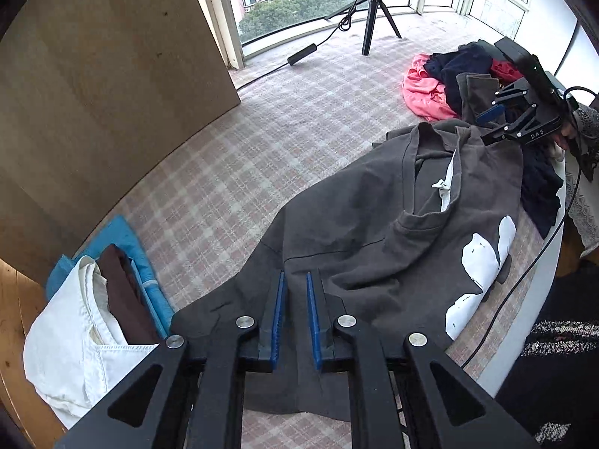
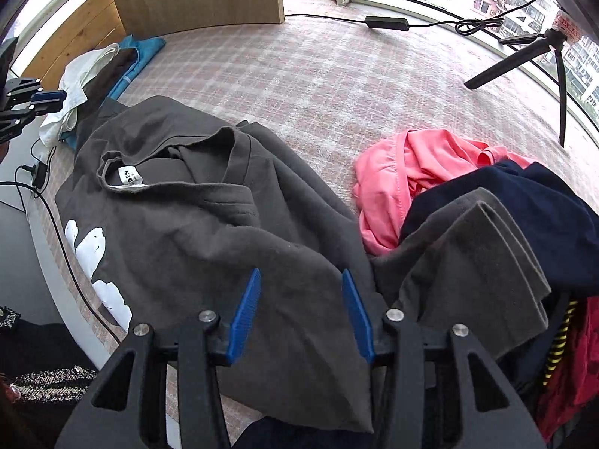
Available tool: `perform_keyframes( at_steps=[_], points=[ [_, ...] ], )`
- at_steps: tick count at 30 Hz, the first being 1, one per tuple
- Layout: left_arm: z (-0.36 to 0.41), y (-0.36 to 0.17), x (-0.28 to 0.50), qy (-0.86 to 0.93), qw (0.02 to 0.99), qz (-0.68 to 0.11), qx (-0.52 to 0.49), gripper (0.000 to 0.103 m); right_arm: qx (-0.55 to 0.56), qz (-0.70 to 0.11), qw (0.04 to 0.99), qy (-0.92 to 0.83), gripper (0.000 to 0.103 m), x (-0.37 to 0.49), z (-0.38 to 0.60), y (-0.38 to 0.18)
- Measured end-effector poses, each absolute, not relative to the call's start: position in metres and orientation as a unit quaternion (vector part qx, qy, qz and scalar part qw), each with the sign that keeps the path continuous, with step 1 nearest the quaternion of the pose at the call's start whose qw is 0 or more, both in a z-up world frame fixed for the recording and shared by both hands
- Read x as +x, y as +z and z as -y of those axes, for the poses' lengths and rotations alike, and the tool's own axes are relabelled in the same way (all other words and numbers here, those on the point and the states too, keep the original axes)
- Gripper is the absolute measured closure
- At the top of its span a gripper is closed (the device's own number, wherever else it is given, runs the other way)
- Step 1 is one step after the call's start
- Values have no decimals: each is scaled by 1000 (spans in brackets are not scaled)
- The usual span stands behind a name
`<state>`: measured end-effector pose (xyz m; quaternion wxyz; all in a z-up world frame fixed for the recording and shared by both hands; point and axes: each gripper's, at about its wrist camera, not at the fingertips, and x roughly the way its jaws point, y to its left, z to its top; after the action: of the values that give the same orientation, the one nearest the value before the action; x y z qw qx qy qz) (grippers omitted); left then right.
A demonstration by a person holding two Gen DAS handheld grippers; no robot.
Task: Fold clothes
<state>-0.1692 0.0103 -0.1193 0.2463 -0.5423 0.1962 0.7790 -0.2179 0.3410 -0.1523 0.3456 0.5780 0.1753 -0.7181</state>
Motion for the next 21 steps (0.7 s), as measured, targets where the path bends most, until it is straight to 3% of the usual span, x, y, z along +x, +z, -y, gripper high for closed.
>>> perform_keyframes(
  at_steps=[6,8,9,15,17,18,19,21],
  points=[
    [-20,-189,-203,733,248,-159,-614,83,577,-196,360,-706,58,-225,-340,-162],
    [-20,-198,-209,723,261,-112,-630,89,576,-193,369,-703,57,-227,-341,-163],
    [-23,-199,-208,720,268,-100,-632,102,577,-190,374,-701,57,-228,-341,-164],
    [-26,-189,-190,738,260,-81,-617,102,579,-187,391,-691,57,-231,-331,-183],
    [-10,-173,-190,753,245,-49,-609,102,581,-171,401,-688,68,-226,-329,-185],
    [-1,-162,-186,762,239,-35,-601,102,580,-167,409,-684,91,-221,-328,-183],
    [8,-152,-182,770,233,-21,-594,102,576,-166,415,-684,96,-215,-329,-177],
    [24,-129,-171,787,223,-2,-575,102,558,-171,424,-693,96,-202,-334,-156]
  ],
)
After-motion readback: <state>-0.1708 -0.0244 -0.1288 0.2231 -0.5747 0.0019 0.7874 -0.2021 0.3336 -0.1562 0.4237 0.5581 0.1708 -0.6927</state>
